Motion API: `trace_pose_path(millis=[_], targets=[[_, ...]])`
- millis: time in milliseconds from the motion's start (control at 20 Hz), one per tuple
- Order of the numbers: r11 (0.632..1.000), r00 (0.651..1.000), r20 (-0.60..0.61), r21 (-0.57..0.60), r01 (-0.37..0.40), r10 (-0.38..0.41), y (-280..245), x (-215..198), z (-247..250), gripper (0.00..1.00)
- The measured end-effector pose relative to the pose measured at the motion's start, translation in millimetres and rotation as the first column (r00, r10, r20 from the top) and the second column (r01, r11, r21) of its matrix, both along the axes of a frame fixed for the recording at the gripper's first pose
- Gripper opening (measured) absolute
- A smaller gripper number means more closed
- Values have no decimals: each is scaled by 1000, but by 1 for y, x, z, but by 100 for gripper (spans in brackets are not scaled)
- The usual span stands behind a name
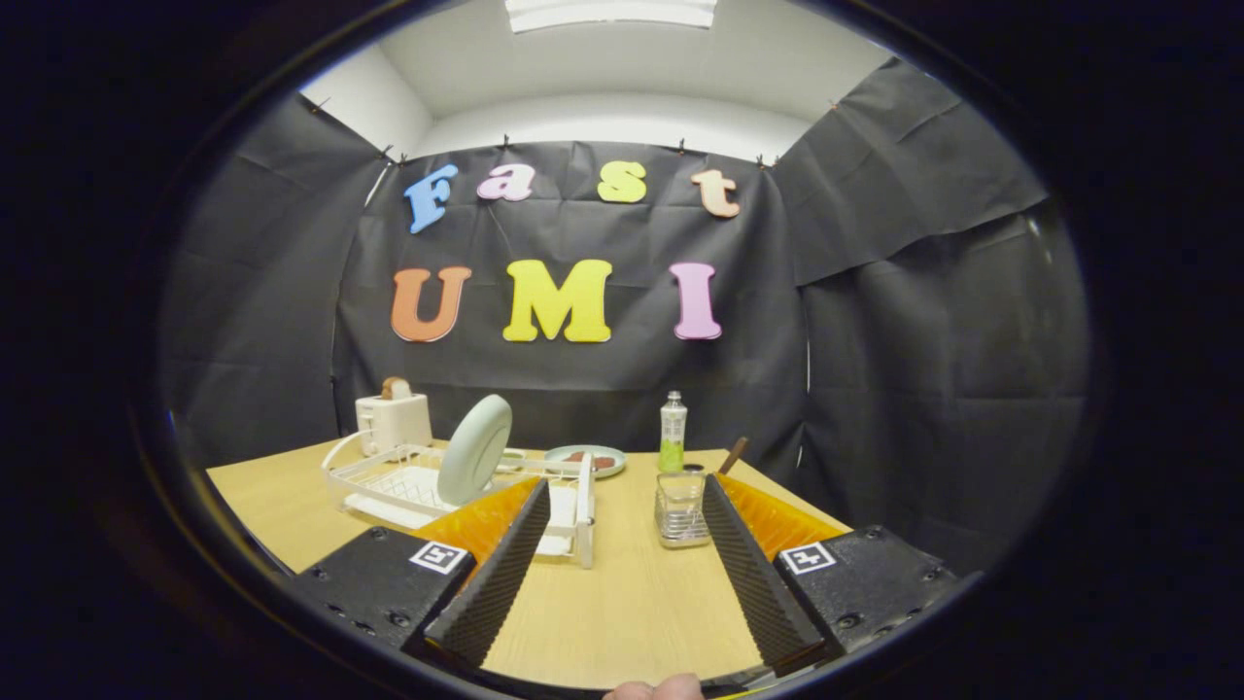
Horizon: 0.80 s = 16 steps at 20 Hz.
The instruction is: Take the plate from the dish rack, then take the spoon from the basket and place it into the plate.
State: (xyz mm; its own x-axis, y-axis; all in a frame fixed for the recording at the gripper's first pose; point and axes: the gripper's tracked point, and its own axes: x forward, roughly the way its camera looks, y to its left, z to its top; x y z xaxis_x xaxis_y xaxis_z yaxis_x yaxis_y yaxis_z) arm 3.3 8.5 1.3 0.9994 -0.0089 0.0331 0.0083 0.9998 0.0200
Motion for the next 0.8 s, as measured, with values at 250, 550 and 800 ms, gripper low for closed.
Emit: trace_pose_path(millis=[250, 550, 800], targets=[[1000, 1000, 2, -10, -3, 3, 4, -1, 1, 100], [999, 999, 16, -33, 36, -36, -4, 5, 18, 100], [997, 999, 1, -63, -45, 45, 28, 37, 67, 100]])
